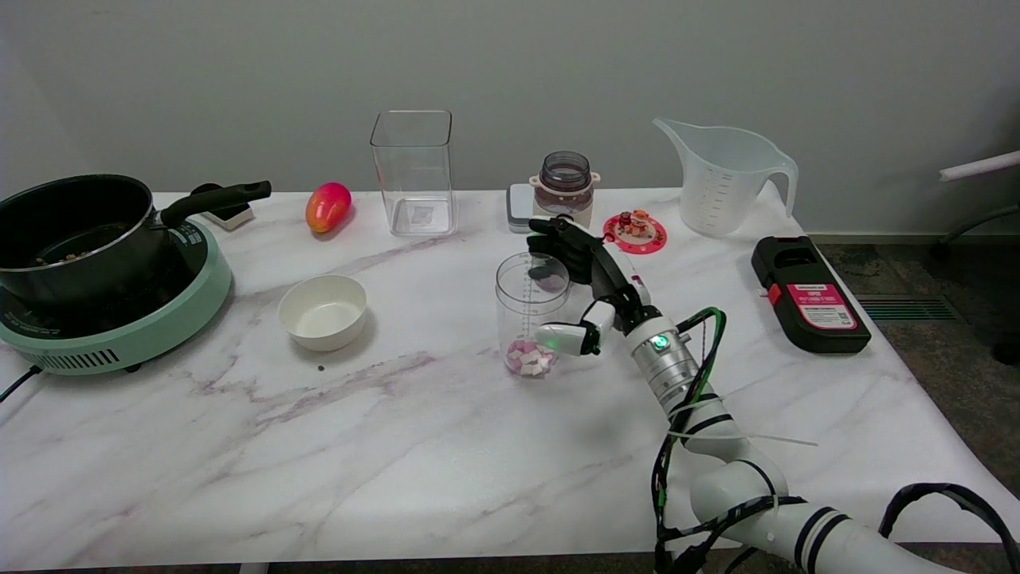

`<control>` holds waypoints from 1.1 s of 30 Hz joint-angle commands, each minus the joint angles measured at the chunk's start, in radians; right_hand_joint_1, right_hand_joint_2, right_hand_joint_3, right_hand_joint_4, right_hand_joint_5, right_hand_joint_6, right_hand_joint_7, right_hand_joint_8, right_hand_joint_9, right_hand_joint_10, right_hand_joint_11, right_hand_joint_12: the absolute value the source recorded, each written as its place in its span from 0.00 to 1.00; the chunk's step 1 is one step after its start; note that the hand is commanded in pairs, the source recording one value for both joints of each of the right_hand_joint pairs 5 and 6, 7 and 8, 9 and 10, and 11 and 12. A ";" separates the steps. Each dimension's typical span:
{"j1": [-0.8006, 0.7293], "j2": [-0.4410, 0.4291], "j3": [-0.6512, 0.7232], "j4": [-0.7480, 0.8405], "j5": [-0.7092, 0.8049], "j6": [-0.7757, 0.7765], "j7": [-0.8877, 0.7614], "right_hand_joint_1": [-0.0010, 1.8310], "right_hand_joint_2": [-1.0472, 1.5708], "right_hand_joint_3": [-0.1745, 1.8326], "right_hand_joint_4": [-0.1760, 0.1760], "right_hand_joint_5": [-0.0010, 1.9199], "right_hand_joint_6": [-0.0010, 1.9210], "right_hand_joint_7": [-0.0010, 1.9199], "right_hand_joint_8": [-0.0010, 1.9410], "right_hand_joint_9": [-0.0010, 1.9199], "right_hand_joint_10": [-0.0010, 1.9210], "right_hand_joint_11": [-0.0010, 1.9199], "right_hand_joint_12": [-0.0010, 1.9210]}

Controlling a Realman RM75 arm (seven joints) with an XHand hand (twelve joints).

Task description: Pick up the measuring cup.

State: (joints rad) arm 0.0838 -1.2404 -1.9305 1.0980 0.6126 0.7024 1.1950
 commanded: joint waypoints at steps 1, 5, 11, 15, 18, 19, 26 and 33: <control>0.056 -0.033 -0.035 -0.041 -0.005 -0.003 0.014 0.68 0.17 0.71 0.50 0.26 0.26 0.28 0.28 0.27 0.27 0.37 0.37; 0.047 -0.041 -0.035 -0.042 -0.005 -0.003 0.014 0.68 0.17 0.70 0.50 0.26 0.26 0.29 0.29 0.27 0.27 0.37 0.37; 0.023 -0.041 -0.035 -0.046 0.002 -0.003 0.014 0.68 0.18 0.70 0.50 0.27 0.27 0.29 0.29 0.27 0.27 0.37 0.37; 0.016 -0.043 -0.035 -0.060 -0.003 -0.004 0.014 0.68 0.18 0.69 0.50 0.27 0.27 0.30 0.29 0.27 0.27 0.37 0.37; 0.016 -0.048 -0.035 -0.071 -0.005 -0.004 0.014 0.68 0.18 0.69 0.50 0.28 0.28 0.30 0.30 0.27 0.27 0.37 0.37; 0.016 -0.050 -0.035 -0.073 -0.005 -0.004 0.014 0.68 0.18 0.69 0.50 0.28 0.28 0.30 0.30 0.27 0.27 0.37 0.37; 0.021 -0.067 -0.039 -0.091 -0.005 -0.004 0.014 0.68 0.19 0.69 0.50 0.28 0.28 0.30 0.30 0.28 0.28 0.37 0.37; 0.030 -0.072 -0.045 -0.093 -0.005 -0.004 0.006 0.68 0.19 0.68 0.50 0.29 0.29 0.31 0.30 0.28 0.28 0.37 0.37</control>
State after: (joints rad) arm 0.1060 -1.2933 -1.9661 1.0268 0.6088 0.6991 1.2081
